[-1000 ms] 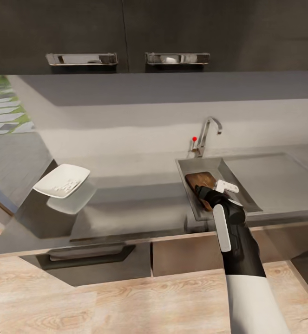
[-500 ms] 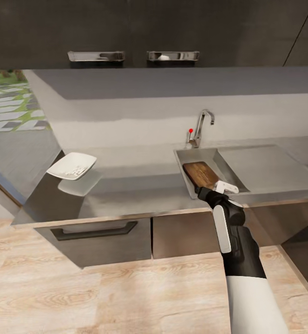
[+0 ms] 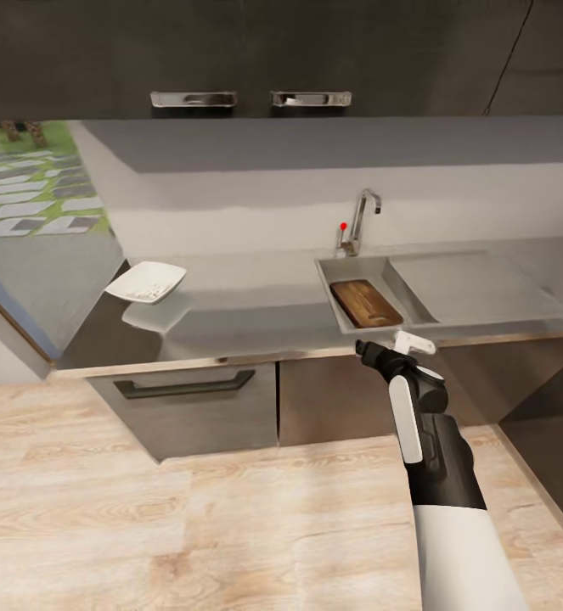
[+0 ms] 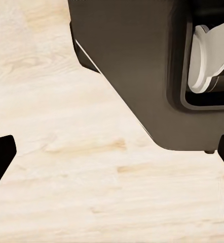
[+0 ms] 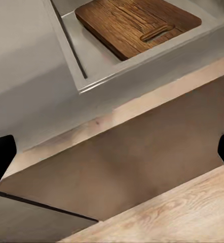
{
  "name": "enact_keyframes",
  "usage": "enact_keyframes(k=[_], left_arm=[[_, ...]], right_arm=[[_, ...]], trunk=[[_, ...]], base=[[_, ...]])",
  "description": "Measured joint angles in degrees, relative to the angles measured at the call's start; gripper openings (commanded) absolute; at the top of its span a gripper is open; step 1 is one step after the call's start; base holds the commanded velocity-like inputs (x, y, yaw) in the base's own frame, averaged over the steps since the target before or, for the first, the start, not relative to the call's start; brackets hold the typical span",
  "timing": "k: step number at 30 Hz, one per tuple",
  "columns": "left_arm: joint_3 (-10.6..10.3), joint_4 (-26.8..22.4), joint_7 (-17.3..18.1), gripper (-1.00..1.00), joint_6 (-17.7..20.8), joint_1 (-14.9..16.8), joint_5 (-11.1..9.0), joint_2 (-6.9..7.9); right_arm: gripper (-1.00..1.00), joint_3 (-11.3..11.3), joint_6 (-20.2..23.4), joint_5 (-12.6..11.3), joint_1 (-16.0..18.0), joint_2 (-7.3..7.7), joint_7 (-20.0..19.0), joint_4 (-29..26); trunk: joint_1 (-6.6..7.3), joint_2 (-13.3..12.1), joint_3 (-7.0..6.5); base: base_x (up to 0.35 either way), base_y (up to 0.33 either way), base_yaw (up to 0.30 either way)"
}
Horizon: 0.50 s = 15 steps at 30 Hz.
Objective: In the kitchen, take the Vidalia onion out of the sink, dice it on the chopping board with the paring knife, put the diced onion into the bowl on the countertop, then place both the paring knife and the chopping board into the sink.
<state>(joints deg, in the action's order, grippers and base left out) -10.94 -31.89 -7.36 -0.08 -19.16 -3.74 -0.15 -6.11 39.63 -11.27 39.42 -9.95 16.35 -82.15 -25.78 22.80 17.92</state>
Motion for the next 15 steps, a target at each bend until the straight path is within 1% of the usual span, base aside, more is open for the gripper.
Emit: enact_keyframes(k=[7, 8, 9, 10, 12, 13, 14, 15], left_arm=[[-0.04, -0.53, 0.00, 1.00, 0.00, 0.01, 0.01, 0.02], [-0.04, -0.88, -0.01, 1.00, 0.00, 0.01, 0.01, 0.01], [-0.06, -1.72, -0.01, 1.00, 0.00, 0.01, 0.01, 0.01], [-0.06, -2.09, -0.01, 1.00, 0.00, 0.01, 0.01, 0.05], [-0.06, -4.22, -0.02, 1.00, 0.01, 0.01, 0.02, 0.25], [-0.05, -5.20, -0.03, 1.00, 0.01, 0.01, 0.02, 0.40], [0.05, -6.96, -0.01, 1.00, 0.02, 0.01, 0.02, 0.71], [0.12, -7.83, 0.03, 1.00, 0.04, 0.01, 0.03, 0.88]], right_arm=[[1.00, -0.06, -0.17, 0.08, 0.00, -0.02, -0.28, 1.56], [1.00, -0.09, -0.55, 0.08, 0.00, -0.01, -0.31, 2.58], [1.00, -0.09, -2.15, 0.07, 0.00, -0.01, -0.34, 5.03], [1.00, -0.09, -3.05, 0.09, 0.00, -0.02, -0.35, 6.17], [1.00, -0.05, -9.48, 0.94, -0.01, -0.01, -0.31, 13.85], [1.00, -0.07, -12.85, 1.98, 0.00, -0.02, -0.33, 18.20], [1.00, -0.10, -19.61, 5.60, 0.01, -0.01, -0.75, 26.50], [1.00, -0.11, -23.44, 7.82, 0.00, 0.32, -1.27, 31.78]], trunk=[[-0.01, 0.01, 0.00], [-0.01, 0.00, 0.00], [0.00, 0.00, 0.00], [0.00, 0.00, 0.00], [0.01, 0.00, 0.01], [0.01, 0.00, 0.01], [0.03, 0.02, 0.01], [0.01, -0.01, 0.01]], base=[[-0.335, 0.000, 0.000], [-0.306, 0.000, 0.000], [-0.295, 0.000, 0.000], [-0.268, 0.000, 0.000], [-0.159, 0.000, 0.000], [-0.051, 0.000, 0.000], [-0.033, 0.000, 0.000], [-0.021, 0.000, 0.000]])
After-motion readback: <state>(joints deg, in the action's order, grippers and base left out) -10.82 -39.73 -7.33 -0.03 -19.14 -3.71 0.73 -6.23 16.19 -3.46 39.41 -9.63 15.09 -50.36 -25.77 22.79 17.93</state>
